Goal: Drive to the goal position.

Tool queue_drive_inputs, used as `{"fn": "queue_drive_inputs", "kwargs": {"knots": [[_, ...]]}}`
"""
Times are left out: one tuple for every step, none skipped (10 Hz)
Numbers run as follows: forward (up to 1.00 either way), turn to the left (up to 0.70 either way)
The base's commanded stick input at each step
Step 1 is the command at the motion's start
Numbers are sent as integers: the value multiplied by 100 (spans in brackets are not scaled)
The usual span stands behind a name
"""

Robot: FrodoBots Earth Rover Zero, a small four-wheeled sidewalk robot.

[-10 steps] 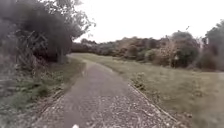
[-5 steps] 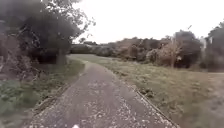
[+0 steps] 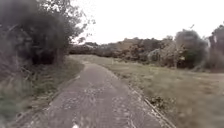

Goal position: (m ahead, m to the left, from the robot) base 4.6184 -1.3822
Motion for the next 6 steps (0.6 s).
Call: {"fn": "queue_drive_inputs", "kwargs": {"knots": [[85, 1], [85, 1], [85, 1], [85, 1], [85, 1], [85, 1]]}}
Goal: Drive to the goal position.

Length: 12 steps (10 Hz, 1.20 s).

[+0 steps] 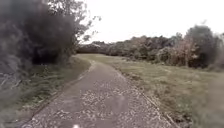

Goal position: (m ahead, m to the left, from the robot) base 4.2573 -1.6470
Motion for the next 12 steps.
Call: {"fn": "queue_drive_inputs", "kwargs": {"knots": [[85, 1], [85, 1], [85, 1], [85, 1], [85, 1], [85, 1], [85, 1], [85, 2], [85, 3], [85, 25], [85, 12], [85, 1]]}}
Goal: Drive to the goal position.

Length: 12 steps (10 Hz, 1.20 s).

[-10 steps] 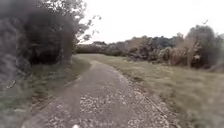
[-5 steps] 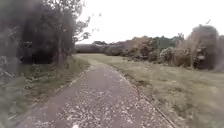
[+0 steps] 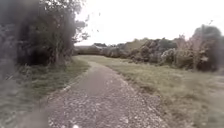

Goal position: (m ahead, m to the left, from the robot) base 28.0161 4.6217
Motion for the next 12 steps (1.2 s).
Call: {"fn": "queue_drive_inputs", "kwargs": {"knots": [[85, 1], [85, 1], [85, 1], [85, 1], [85, 1], [85, 1], [85, 1], [85, 1], [85, 1], [85, 1], [85, 1], [85, 1]]}}
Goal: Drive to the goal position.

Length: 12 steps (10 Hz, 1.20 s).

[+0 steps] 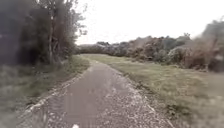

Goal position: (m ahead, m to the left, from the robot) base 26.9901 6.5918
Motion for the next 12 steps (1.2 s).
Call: {"fn": "queue_drive_inputs", "kwargs": {"knots": [[85, 1], [85, 1], [85, 1], [85, 1], [85, 1], [85, 6], [85, 17], [85, 1], [85, 1], [85, 1], [85, 1], [85, 1]]}}
